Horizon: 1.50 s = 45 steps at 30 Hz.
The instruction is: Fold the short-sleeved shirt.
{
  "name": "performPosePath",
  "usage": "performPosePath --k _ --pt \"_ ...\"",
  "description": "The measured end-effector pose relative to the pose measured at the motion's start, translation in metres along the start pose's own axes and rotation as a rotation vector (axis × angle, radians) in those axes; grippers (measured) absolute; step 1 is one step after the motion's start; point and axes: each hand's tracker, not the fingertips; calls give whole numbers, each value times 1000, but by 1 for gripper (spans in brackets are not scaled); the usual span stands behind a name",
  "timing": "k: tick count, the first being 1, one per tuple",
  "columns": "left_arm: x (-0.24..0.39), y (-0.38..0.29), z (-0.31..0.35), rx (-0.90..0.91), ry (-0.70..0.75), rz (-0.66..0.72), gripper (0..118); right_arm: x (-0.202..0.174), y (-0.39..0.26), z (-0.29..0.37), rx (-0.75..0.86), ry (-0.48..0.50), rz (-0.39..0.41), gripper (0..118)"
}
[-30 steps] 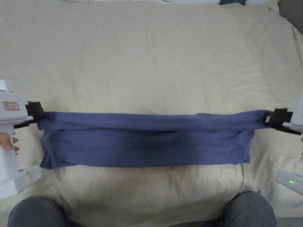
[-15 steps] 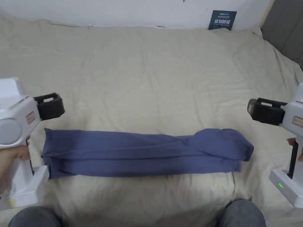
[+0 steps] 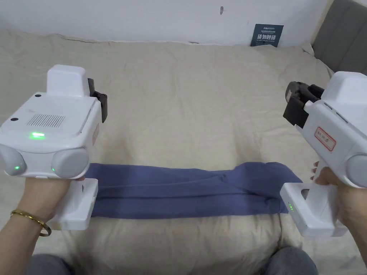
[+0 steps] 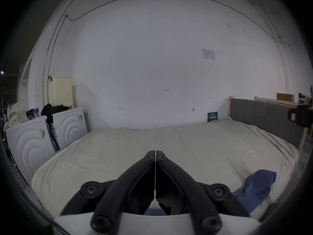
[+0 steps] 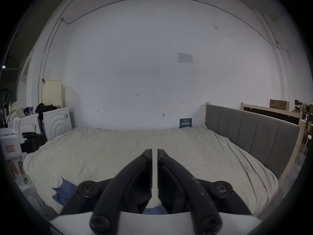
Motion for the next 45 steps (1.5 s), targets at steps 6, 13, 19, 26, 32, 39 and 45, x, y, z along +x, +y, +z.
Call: performPosePath --k 6,13,19,26,32,39,45 --pt "-21 4 -8 -76 -31 101 0 -3 2 -9 -43 10 -51 1" --pt "-106 -27 -46 -334 -127 412 93 -2 -14 -24 -108 18 -55 1" --pt "-170 -106 -65 -566 -310 630 118 -8 -37 -45 -207 24 -67 1" --pt "-201 -188 -78 -761 -246 808 118 -27 -50 -65 -276 29 -36 1" --pt "-192 -211 -74 -688 -297 885 118 -38 -57 -74 -324 30 -29 1" --pt "-180 -209 -85 -672 -359 1027 106 -34 -66 -72 -349 23 -20 1" --pt "-171 -203 -94 -715 -328 960 48 -25 -66 -61 -355 16 -54 1"
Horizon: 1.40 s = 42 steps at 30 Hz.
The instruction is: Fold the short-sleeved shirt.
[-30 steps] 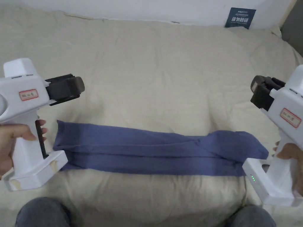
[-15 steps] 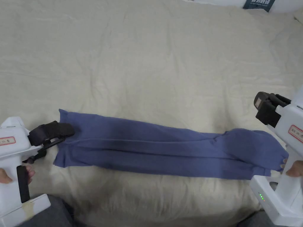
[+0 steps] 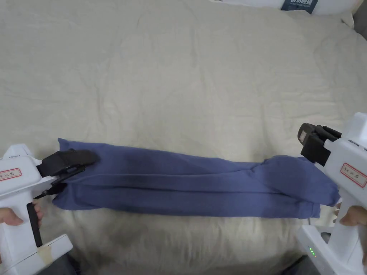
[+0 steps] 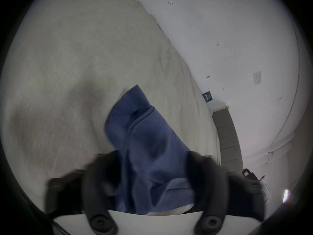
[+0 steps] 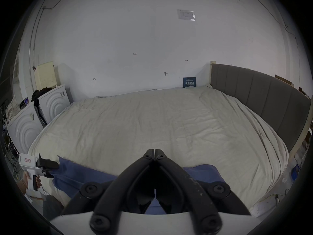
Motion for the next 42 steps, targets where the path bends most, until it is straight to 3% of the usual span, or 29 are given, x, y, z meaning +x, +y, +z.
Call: performPosePath --k 1,2,3,5,7,12,18,22,29,30,31,33,35,37,40,42 --pt "1 1 -2 -5 25 8 15 2 0 2 2 -3 -4 1" --pt "2 0 -9 -32 135 -1 8 2 0 3 3 -6 -5 1" --pt "3 -1 -16 -52 207 -15 7 3 0 5 5 -8 -3 1" --pt "7 -2 -12 -31 163 -2 7 5 0 9 9 -11 -3 1" --pt "18 -2 -11 -31 244 6 7 7 1 14 18 -5 -5 1" --pt "90 -19 4 -11 402 -388 7 17 3 21 48 14 -27 1" --pt "187 -51 24 24 252 -485 7 28 3 39 104 20 -16 1" --pt "238 -77 -11 -55 164 -536 7 40 -1 48 117 20 -24 1" --pt "266 -136 -138 -232 268 -564 8 69 -9 62 132 -36 -69 1" --pt "265 -143 -152 -269 281 -561 12 73 -11 64 130 -44 -76 1" --pt "264 -151 -167 -310 271 -567 24 78 -13 65 128 -53 -86 1" --pt "260 -162 -183 -361 232 -551 77 85 -16 67 116 -74 -91 1" --pt "260 -166 -190 -415 186 -524 110 90 -21 69 110 -95 -91 1" --pt "262 -164 -180 -454 146 -511 111 91 -23 72 100 -104 -98 1" --pt "271 -144 -146 -332 33 -518 111 91 -25 71 89 -109 -104 1" --pt "272 -127 -123 -216 47 -554 111 86 -24 73 84 -100 -109 1"
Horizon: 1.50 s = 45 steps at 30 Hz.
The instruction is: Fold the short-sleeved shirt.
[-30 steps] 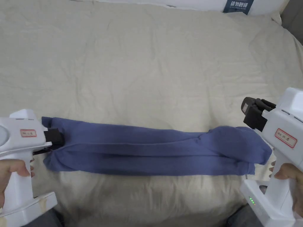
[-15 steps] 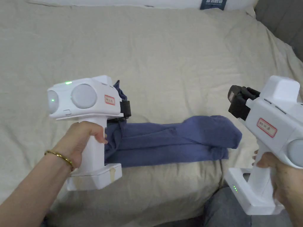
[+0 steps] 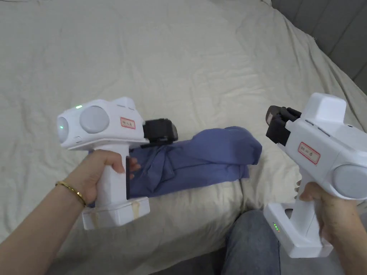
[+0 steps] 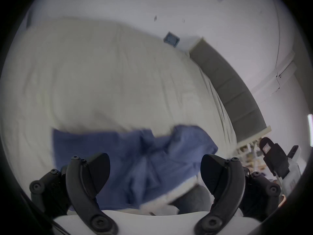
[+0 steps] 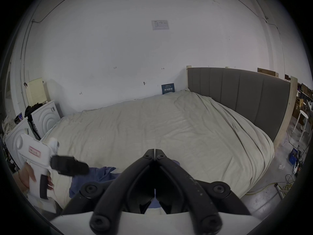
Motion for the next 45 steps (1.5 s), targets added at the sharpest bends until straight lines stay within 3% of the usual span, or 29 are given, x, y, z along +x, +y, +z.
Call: performPosePath --k 2,3,4,6,7,8,10,13,17,19,21,28,31,34,39,41,43,45 --pt "-2 1 20 112 122 -65 110 -4 -1 1 2 13 0 1" --pt "-6 1 29 152 224 -119 105 -4 -1 -1 3 24 4 1" --pt "-12 -3 26 169 313 -171 93 -6 -1 -3 3 32 10 1" --pt "-21 -14 18 116 380 -186 40 -11 0 -5 0 47 17 1" --pt "-28 -20 13 75 393 -152 19 -12 -1 -7 1 57 17 1" --pt "-34 -26 8 43 386 -111 8 -14 -1 -8 2 64 19 1" --pt "-41 -40 -12 -27 332 -77 2 -16 -1 -9 1 71 23 1" --pt "-19 -71 -33 -99 293 -163 2 -13 -3 -12 -12 74 35 1" --pt "8 -93 -62 -142 255 -173 2 -3 -6 -11 -24 55 24 1" --pt "29 -100 -69 -119 341 -317 2 3 -8 -8 -30 45 20 1" --pt "47 -107 -70 -137 323 -455 2 9 -10 -6 -34 36 24 1" --pt "88 -128 -84 -186 192 -644 2 18 -15 -1 -51 12 -18 1" --pt "81 -111 -68 -202 39 -498 2 17 -14 2 -52 21 -8 1" --pt "59 -80 -34 -92 -109 -308 12 14 -8 2 -47 23 23 1" --pt "-8 -36 27 95 -211 -153 88 10 2 -1 -25 38 38 1" --pt "-42 -24 44 112 -182 -108 118 8 5 -3 -19 40 47 1" --pt "-80 -19 55 130 -133 -42 118 7 7 -7 -20 41 43 1" --pt "-110 -20 58 82 -208 79 118 6 8 -10 -21 40 31 1"
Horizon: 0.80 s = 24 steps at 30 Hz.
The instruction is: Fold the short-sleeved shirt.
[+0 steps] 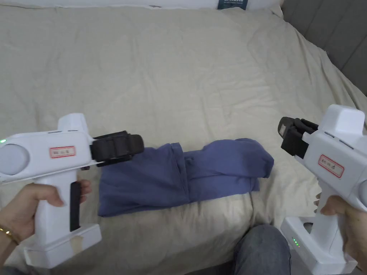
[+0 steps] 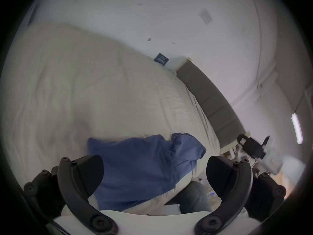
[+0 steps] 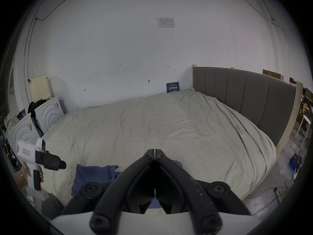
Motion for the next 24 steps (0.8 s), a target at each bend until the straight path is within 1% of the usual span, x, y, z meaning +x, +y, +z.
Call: performPosePath --k 2,6,7,9,12,14,15,17,18,19,21,22,23,24 --pt "-33 -6 7 -2 -41 91 118 -1 1 -4 -10 8 -3 1" --pt "-73 -25 4 -19 17 235 118 -5 0 -12 -36 20 0 1" --pt "-81 -32 2 -18 4 265 118 -6 0 -14 -43 19 2 1" --pt "-87 -41 -6 -27 -41 305 118 -7 0 -19 -60 16 3 1" --pt "-93 -47 -22 -90 -83 349 118 -9 0 -25 -82 8 21 1" --pt "-89 -46 -27 -52 -125 341 118 -9 1 -29 -88 4 28 1" --pt "-88 -44 -31 -41 -138 361 118 -9 1 -31 -89 4 26 1" --pt "-90 -37 -44 -44 -178 446 118 -8 1 -37 -100 -2 24 1" --pt "-92 -36 -49 -48 -203 472 115 -8 0 -39 -109 -10 30 1" --pt "-92 -35 -55 -52 -192 492 107 -8 -1 -42 -116 -19 37 1" --pt "-95 -34 -61 -56 -138 489 63 -7 -5 -46 -127 -23 29 1" --pt "-95 -35 -65 -67 -66 465 33 -6 -7 -47 -137 -14 19 1" --pt "-93 -35 -69 -83 6 437 16 -7 -8 -48 -141 -13 16 1" --pt "-93 -38 -72 -100 55 425 16 -7 -10 -50 -147 -13 20 1"
